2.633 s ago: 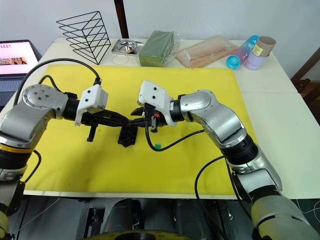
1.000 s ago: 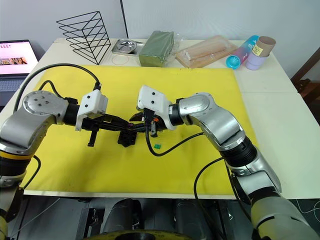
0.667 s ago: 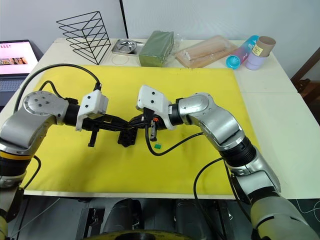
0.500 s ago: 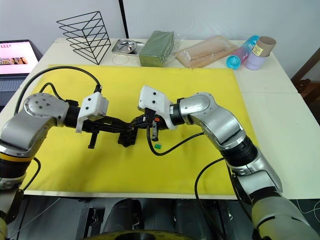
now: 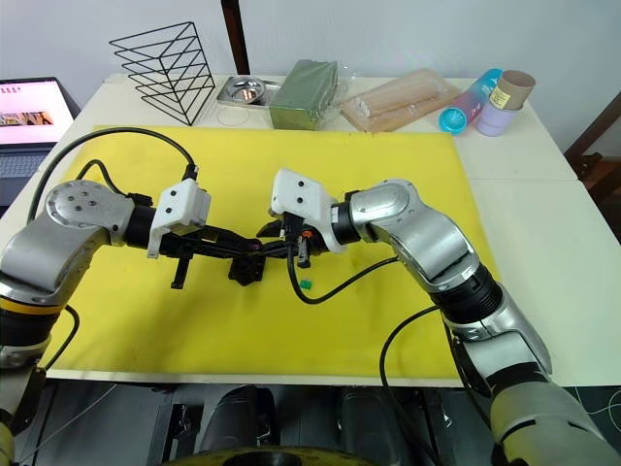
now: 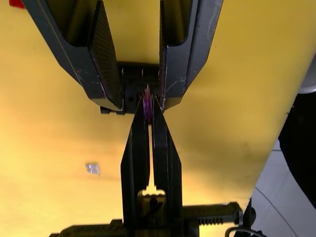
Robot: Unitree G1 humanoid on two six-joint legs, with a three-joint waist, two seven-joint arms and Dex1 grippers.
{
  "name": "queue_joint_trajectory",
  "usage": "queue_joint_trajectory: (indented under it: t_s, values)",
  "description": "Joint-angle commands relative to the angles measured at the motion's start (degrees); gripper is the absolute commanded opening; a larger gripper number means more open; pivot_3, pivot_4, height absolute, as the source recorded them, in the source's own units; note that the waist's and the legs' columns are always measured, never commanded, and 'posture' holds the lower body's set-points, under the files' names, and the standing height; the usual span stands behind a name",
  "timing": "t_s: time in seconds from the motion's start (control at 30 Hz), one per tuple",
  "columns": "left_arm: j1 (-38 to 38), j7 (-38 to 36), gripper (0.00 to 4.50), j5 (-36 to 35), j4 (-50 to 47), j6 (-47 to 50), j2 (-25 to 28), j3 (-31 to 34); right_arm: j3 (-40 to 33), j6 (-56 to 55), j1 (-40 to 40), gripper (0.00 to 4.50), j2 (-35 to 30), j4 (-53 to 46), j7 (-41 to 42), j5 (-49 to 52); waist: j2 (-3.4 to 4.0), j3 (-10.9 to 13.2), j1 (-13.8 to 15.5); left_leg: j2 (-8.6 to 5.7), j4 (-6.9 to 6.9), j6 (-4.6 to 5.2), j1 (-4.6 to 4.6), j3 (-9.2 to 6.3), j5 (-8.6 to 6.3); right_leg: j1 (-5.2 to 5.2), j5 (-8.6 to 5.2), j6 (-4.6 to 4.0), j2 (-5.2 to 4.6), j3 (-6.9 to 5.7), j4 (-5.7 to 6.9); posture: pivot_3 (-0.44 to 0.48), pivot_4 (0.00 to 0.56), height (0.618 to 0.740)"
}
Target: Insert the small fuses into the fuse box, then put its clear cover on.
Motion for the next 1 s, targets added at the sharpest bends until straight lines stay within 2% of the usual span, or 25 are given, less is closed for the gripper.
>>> queue_joint_trajectory:
  t_s: [0.03,0.2,0.33,0.63,0.77,0.93,1.0]
  values:
    - [-0.7,0.3,0.0,-0.8,-1.7,-0.1,0.3,1.8,-0.3,-0.8,-0.8,1.26,0.8,-0.7,-0.6,-0.3,0.0,0.0,0.0,0.0,0.0,0.0,0.0,0.0,0.0,0.0,0.0,0.0,0.0,0.0,0.0,0.0,0.15,0.74]
    - [-1.0,0.1,0.0,-0.8,-1.5,-0.1,0.4,1.6,0.0,-1.0,-0.6,1.26,1.3,0.0,-0.8,-1.0,0.0,0.0,0.0,0.0,0.0,0.0,0.0,0.0,0.0,0.0,0.0,0.0,0.0,0.0,0.0,0.0,0.15,0.74]
    - [-0.9,0.0,0.0,-0.9,-1.5,-0.1,0.4,1.7,-0.1,-1.1,-0.3,0.04,1.0,0.0,-0.5,-1.0,0.0,0.0,0.0,0.0,0.0,0.0,0.0,0.0,0.0,0.0,0.0,0.0,0.0,0.0,0.0,0.0,0.15,0.74]
    - [0.2,-1.3,0.0,-1.7,-1.9,0.3,1.5,2.0,-0.2,-1.7,-0.2,0.04,0.7,0.1,0.2,-0.7,0.0,0.0,0.0,0.0,0.0,0.0,0.0,0.0,0.0,0.0,0.0,0.0,0.0,0.0,0.0,0.0,0.15,0.74]
    - [4.1,-1.4,1.05,-4.3,-2.6,1.0,2.7,5.4,-0.7,-0.3,0.0,0.0,1.3,-0.8,-0.2,0.5,0.0,0.0,-0.1,0.0,-0.02,0.0,0.0,0.0,0.0,-0.01,0.0,0.0,0.01,0.0,0.0,0.0,0.15,0.74]
    - [17.9,0.7,2.89,-7.3,-6.3,1.5,6.4,17.1,-1.3,1.6,2.0,0.0,4.0,-1.1,-2.5,2.3,0.0,0.0,-0.3,0.01,-0.07,0.0,0.01,-0.02,0.0,-0.06,-0.01,-0.01,0.01,0.01,0.0,0.0,0.15,0.74]
    - [24.2,2.7,3.64,-10.0,-10.3,2.9,5.6,22.3,-1.0,1.5,2.1,0.0,5.6,-0.5,-3.5,2.2,0.0,0.0,-0.4,0.02,-0.07,0.0,-0.03,-0.02,0.0,-0.09,-0.01,-0.01,0.0,0.0,0.0,0.0,0.15,0.74]
